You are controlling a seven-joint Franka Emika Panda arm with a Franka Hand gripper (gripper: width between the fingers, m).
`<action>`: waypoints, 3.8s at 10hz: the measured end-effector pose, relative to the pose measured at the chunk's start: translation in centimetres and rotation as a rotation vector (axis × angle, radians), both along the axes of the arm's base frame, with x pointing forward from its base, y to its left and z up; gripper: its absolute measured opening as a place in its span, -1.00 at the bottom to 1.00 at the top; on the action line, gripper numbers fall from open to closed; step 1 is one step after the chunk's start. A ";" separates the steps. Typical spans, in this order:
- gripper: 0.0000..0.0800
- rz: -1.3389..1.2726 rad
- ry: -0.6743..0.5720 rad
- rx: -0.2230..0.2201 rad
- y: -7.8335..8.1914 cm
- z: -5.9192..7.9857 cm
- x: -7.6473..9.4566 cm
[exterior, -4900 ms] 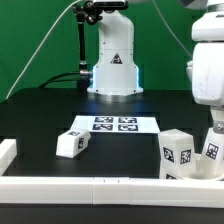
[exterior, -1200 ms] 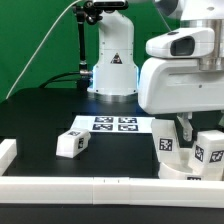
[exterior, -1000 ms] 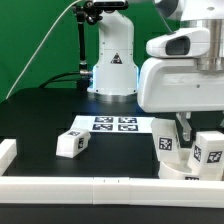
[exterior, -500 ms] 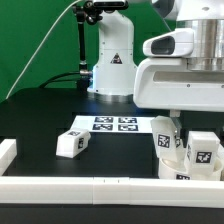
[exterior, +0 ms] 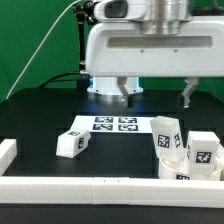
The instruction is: Assemble stool
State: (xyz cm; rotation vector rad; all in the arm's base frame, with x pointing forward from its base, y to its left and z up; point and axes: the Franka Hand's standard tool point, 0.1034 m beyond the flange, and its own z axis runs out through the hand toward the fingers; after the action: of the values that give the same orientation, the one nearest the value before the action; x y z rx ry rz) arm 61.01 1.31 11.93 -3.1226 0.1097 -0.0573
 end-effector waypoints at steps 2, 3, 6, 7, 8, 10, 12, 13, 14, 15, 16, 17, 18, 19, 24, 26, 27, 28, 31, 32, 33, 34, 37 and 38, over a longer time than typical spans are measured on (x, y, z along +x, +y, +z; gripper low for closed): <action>0.62 0.004 0.002 0.001 0.5 -0.1 0.0; 0.62 0.004 0.002 0.001 0.4 -0.1 0.0; 0.62 -0.003 -0.001 0.014 -3.8 -1.9 -1.8; 0.62 0.016 -0.004 0.006 -5.5 -2.2 -2.2; 0.62 0.020 -0.014 0.001 -6.4 -2.2 -2.1; 0.62 0.022 -0.013 0.003 -5.9 -2.3 -2.1; 0.62 0.022 -0.010 0.003 -6.2 -2.4 -2.2; 0.62 0.013 -0.002 0.002 -8.0 -2.8 -3.1; 0.62 -0.012 0.021 -0.007 -10.4 -3.7 -4.7; 0.62 -0.064 0.044 0.004 -12.5 -4.1 -5.8; 0.62 -0.078 0.030 0.001 -13.9 -3.5 -5.4; 0.62 -0.077 0.029 0.002 -13.8 -3.6 -5.4; 0.62 -0.073 0.032 0.002 -13.6 -3.7 -5.4; 0.62 -0.073 0.032 0.002 -13.6 -3.7 -5.4; 0.62 -0.291 0.225 0.070 -14.9 -6.8 -8.6; 0.62 -0.283 0.238 0.075 -14.8 -6.7 -8.6; 0.62 -0.283 0.242 0.075 -14.7 -6.8 -8.7; 0.62 -0.296 0.318 0.107 -14.4 -6.7 -9.5; 0.62 -0.499 0.541 0.270 -13.7 -7.9 -10.1; 0.62 -0.496 0.605 0.293 -13.3 -7.9 -10.1; 0.62 -0.468 0.643 0.293 -13.1 -7.8 -9.6; 0.62 -0.463 0.703 0.314 -13.0 -7.9 -10.1; 0.62 -0.420 0.862 0.362 -13.3 -9.4 -10.9; 0.62 -0.409 0.934 0.384 -13.1 -9.5 -11.7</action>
Offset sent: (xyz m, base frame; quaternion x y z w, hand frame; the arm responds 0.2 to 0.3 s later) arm 0.0000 0.0000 0.0000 0.0000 0.0000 0.0000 1.0000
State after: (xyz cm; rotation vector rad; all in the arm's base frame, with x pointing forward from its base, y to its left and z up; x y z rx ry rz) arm 49.35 -11.79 2.45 -2.4269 0.6573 1.2298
